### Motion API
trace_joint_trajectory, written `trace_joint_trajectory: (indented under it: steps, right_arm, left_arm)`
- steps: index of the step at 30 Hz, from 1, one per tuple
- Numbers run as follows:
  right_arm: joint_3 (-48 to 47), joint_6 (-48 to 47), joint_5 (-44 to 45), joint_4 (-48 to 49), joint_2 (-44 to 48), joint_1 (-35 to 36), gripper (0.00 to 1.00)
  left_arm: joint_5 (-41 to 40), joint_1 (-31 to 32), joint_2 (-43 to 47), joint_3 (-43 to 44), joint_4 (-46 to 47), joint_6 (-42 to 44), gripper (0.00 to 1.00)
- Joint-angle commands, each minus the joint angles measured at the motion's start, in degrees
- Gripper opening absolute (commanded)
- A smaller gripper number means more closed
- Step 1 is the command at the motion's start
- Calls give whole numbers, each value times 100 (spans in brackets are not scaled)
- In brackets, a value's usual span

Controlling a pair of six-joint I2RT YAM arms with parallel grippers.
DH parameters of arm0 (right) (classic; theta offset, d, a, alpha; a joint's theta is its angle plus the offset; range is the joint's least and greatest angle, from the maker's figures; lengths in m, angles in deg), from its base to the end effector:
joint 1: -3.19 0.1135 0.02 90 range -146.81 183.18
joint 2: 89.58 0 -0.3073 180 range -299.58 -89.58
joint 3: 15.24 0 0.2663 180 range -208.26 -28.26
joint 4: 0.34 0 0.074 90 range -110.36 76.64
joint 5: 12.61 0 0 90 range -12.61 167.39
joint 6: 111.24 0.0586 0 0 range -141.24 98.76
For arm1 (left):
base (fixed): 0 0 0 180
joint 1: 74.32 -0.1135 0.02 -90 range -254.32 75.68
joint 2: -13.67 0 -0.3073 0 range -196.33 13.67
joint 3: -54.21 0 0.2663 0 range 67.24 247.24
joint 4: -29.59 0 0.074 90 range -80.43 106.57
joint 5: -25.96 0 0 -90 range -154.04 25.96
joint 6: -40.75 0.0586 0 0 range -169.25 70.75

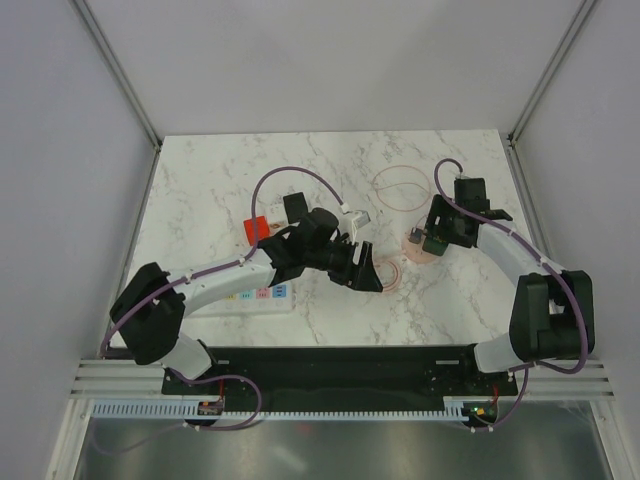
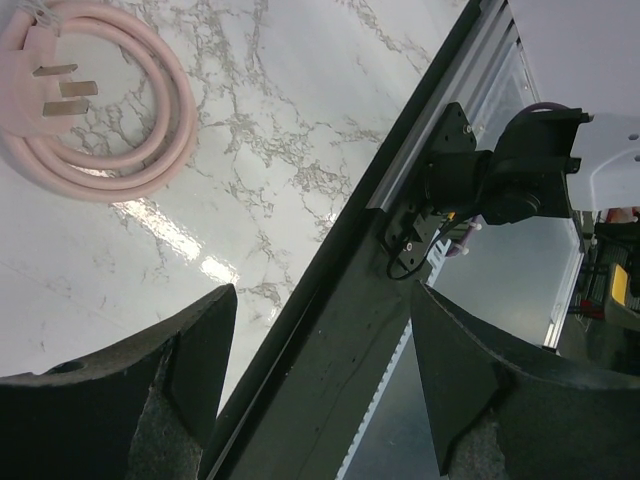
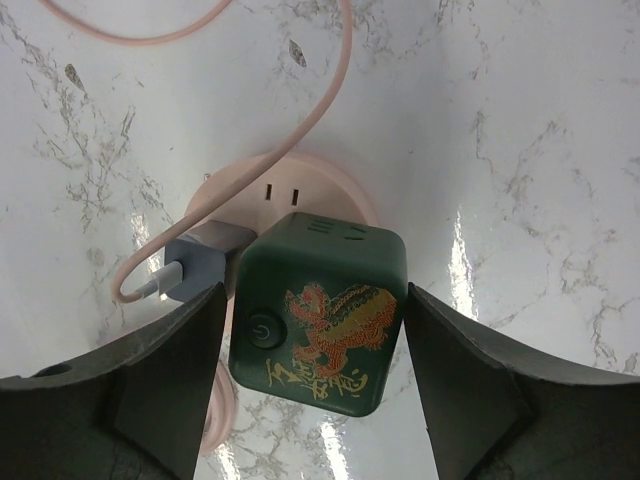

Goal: Pull the plug off the socket

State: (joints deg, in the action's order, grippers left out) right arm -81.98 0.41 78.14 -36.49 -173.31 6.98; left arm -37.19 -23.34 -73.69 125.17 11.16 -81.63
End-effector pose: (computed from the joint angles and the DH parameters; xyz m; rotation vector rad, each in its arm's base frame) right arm 0.3200 0.0204 0.2351 0.3944 2.4749 0.1679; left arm 0.2092 -0.3002 0.2732 0.6862 2.3302 -1.2672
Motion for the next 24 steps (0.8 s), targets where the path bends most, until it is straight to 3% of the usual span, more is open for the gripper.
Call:
trace_joint_trajectory:
  steps: [1, 7, 13, 24]
  right_arm:
    - [-131, 32, -58, 195, -74, -10, 79]
    - [-43, 24, -58, 222, -48, -10, 71]
    - [63, -82, -453, 231, -91, -1, 49]
    - [238, -143, -823, -156, 321, 192, 42]
  left_arm:
    - [215, 17, 16, 96, 216, -93, 77]
    - [119, -9, 183, 8, 189, -32, 77]
    - [92, -62, 359, 16, 5, 135, 77]
    - [286, -176, 632, 166, -215, 241, 77]
